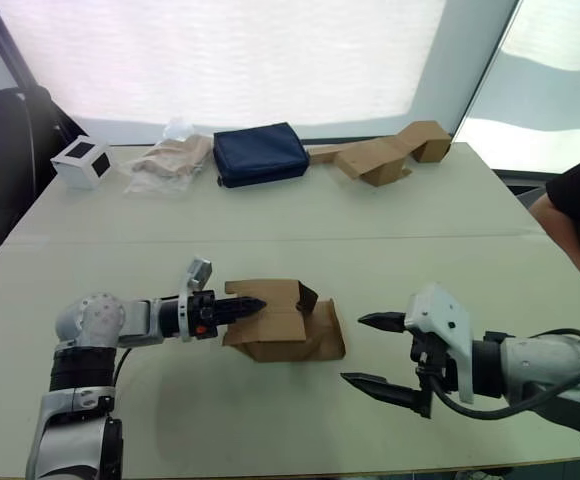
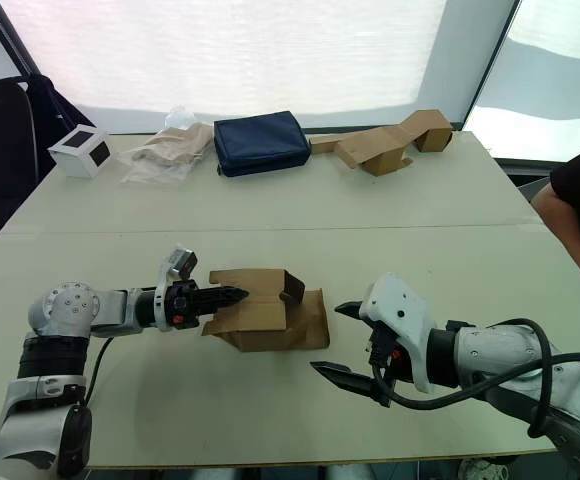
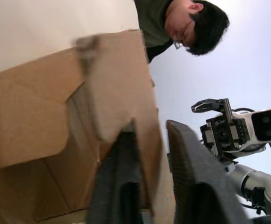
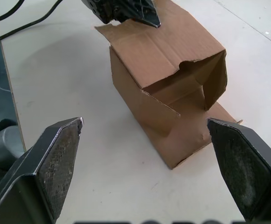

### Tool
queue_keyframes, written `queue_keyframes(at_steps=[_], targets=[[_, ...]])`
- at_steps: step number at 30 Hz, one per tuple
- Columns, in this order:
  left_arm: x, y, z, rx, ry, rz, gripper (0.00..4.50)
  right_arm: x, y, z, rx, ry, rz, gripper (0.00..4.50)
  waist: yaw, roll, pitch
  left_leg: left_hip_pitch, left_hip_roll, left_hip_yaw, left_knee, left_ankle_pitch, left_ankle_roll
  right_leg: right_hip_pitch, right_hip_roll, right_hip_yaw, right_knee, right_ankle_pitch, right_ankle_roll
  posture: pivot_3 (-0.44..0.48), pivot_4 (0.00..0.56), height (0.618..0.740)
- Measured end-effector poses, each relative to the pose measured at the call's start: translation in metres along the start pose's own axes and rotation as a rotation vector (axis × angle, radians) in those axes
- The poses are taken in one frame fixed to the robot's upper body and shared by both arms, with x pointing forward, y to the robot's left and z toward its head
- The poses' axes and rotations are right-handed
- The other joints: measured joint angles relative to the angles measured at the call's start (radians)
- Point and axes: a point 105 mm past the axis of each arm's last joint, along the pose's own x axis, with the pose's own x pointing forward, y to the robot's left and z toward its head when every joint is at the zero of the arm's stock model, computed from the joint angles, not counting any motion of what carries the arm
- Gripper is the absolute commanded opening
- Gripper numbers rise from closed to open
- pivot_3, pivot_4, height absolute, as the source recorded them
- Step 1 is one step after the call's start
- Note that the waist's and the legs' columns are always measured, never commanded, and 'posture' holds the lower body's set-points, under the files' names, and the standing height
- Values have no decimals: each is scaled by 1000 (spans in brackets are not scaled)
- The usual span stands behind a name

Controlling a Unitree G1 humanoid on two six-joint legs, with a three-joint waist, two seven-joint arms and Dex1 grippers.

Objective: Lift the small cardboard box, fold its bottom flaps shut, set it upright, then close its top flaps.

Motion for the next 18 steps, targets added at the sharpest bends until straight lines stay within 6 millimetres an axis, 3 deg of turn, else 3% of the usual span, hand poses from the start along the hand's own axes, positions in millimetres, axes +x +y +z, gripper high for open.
queue_keyframes(at_steps=[10,13,16,18], targets=[[4,0,2,34,2,-11,62,1,-6,7,-10,-22,-21,4500,0,0,0,0,0,0,0,0,0,0,0,0,0,0,0,0,150,740],[-5,-3,8,134,14,15,62,1,-14,15,22,-77,-47,4500,-4,0,0,0,1,0,0,0,0,0,1,0,0,0,0,0,150,740],[-7,-22,27,355,41,31,0,-4,-36,33,91,-228,-130,3808,0,-1,0,0,0,0,0,1,-2,0,0,0,0,0,0,0,150,740],[-4,-54,53,540,19,-19,0,-11,-56,53,132,-378,-217,3047,5,-1,1,-1,-1,0,0,1,-2,0,1,-1,-1,0,0,0,150,740]])
